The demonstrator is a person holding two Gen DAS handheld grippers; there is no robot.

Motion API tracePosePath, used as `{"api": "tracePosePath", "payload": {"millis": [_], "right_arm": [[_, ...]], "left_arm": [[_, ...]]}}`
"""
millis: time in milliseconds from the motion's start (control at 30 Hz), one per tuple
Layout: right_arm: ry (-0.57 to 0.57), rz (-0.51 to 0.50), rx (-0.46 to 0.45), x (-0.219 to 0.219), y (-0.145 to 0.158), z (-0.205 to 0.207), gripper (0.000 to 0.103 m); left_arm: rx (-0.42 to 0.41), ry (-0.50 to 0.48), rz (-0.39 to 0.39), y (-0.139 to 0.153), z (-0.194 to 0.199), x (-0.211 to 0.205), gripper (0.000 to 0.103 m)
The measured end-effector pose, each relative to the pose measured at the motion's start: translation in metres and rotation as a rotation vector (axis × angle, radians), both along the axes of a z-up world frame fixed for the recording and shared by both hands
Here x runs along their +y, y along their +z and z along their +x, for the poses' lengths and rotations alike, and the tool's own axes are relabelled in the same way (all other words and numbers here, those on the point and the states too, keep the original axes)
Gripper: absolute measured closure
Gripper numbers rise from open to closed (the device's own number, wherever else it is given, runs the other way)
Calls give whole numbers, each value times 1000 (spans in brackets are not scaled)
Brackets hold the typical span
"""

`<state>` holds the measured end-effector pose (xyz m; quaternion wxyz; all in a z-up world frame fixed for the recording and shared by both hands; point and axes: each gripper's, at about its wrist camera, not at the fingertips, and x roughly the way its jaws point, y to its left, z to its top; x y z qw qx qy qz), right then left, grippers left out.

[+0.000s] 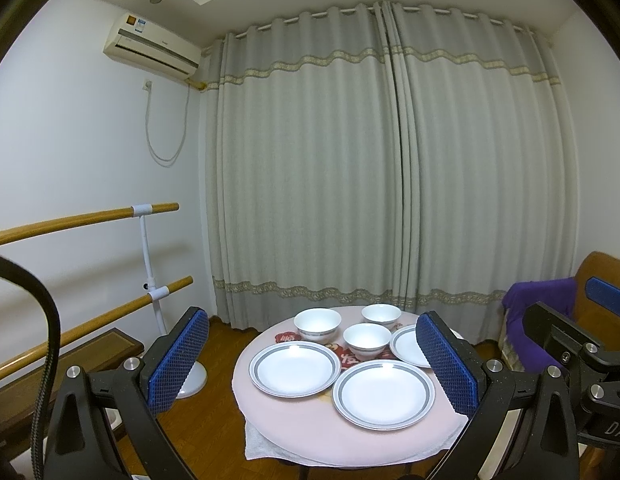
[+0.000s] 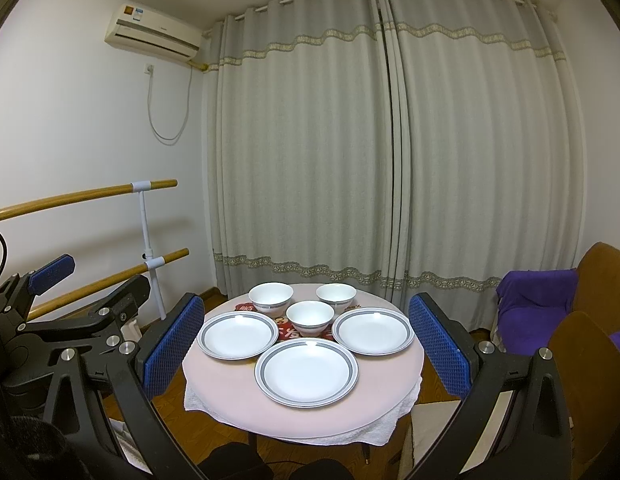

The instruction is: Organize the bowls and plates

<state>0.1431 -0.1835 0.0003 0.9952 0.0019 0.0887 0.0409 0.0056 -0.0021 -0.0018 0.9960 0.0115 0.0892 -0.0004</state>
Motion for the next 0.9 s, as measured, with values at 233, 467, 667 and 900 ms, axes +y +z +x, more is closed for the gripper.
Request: {"api": "tracePosePath", "payload": {"millis": [233, 467, 667, 900], "right_arm": [[1, 17, 22, -5, -9, 15, 0], [-3, 44, 106, -21, -39, 54, 0], [-18, 80, 219, -44, -77, 104, 0], [-44, 172, 403, -86, -132, 169, 0]], "left_arm": [[29, -39, 6, -10, 21, -9, 0], [60, -94, -10, -26, 58, -4, 0], [113, -102, -59, -43, 111, 13, 1], [224, -91, -102, -67, 176, 21, 1]]}}
